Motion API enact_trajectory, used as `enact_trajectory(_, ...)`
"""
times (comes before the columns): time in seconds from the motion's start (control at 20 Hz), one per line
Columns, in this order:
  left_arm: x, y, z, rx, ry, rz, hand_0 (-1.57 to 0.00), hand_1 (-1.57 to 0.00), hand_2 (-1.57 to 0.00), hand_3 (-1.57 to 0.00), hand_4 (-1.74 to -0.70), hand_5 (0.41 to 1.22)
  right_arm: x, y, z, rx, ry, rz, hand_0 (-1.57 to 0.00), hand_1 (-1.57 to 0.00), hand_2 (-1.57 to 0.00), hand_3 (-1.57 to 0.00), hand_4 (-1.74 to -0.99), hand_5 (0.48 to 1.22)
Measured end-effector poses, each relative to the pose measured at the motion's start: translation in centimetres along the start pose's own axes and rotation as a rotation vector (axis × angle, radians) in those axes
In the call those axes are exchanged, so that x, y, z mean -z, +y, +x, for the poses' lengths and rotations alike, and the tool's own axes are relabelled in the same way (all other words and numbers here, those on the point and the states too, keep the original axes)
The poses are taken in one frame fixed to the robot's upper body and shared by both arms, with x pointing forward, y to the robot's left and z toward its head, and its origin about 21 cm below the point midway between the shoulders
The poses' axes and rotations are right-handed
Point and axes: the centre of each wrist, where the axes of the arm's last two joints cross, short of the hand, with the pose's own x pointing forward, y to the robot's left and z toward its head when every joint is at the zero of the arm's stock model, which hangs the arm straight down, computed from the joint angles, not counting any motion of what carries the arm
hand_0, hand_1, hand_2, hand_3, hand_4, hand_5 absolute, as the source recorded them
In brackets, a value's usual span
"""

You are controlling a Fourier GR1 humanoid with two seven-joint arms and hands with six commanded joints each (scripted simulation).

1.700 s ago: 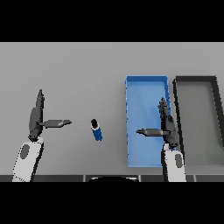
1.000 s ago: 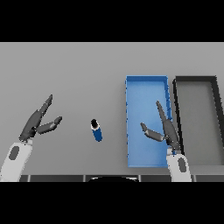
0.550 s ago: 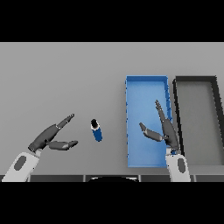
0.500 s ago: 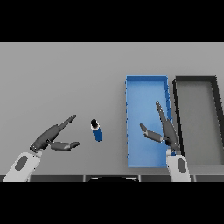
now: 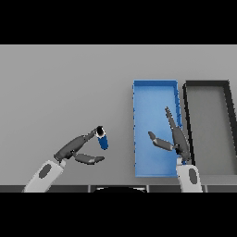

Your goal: Pick up the blue pipe and place it into the blue bin.

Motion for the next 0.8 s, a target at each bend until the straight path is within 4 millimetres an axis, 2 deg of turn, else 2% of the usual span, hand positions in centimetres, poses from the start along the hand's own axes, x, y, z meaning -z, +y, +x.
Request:
enact_trajectory(0.2, 2.2, -0.9, -1.0, -0.036, 0.016, 0.019, 0.0, 0.0, 0.0, 0.0, -1.13, 0.493, -0.1, 0.5, -0.2, 0.007, 0.0, -0.007, 0.0, 0.0, 0.0, 0.0, -1.203, 0.551)
enact_trajectory(0.4, 3.7, -1.5, -2.0, -0.056, 0.005, 0.028, 0.0, 0.0, 0.0, 0.0, -1.1, 0.497, -0.2, -0.3, -0.4, 0.01, 0.003, -0.006, 0.0, 0.0, 0.0, 0.0, -1.2, 0.547)
enact_trajectory(0.5, 4.2, -2.1, -2.6, -0.05, -0.002, 0.037, 0.0, 0.0, -0.02, 0.0, -1.1, 0.517, -0.4, -0.4, -0.5, 0.004, -0.001, -0.008, 0.0, 0.0, 0.0, 0.0, -1.195, 0.548)
enact_trajectory(0.6, 5.3, -2.5, -2.3, -0.089, -0.051, 0.036, 0.0, 0.0, -0.09, -0.04, -1.14, 0.567, -0.3, -0.5, -0.5, -0.002, 0.008, -0.012, 0.0, 0.0, 0.0, 0.0, -1.188, 0.55)
enact_trajectory(0.7, 5.7, -2.6, -2.3, -0.151, -0.059, 0.03, 0.0, -0.12, -0.27, -0.2, -1.22, 0.635, -0.5, -0.1, -0.6, -0.01, 0.011, -0.005, 0.0, 0.0, 0.0, 0.0, -1.188, 0.556)
enact_trajectory(0.75, 6.0, -2.7, -2.1, -0.185, -0.07, 0.029, -0.04, -0.25, -0.42, -0.35, -1.27, 0.675, -0.5, -0.4, -0.7, -0.002, 0.011, -0.011, 0.0, 0.0, 0.0, 0.0, -1.196, 0.56)
enact_trajectory(0.8, 6.3, -3.1, -2.2, -0.212, -0.073, 0.021, -0.18, -0.41, -0.58, -0.59, -1.3, 0.784, -0.3, -0.2, -0.8, 0.004, 0.015, -0.007, 0.0, 0.0, 0.0, 0.0, -1.192, 0.56)
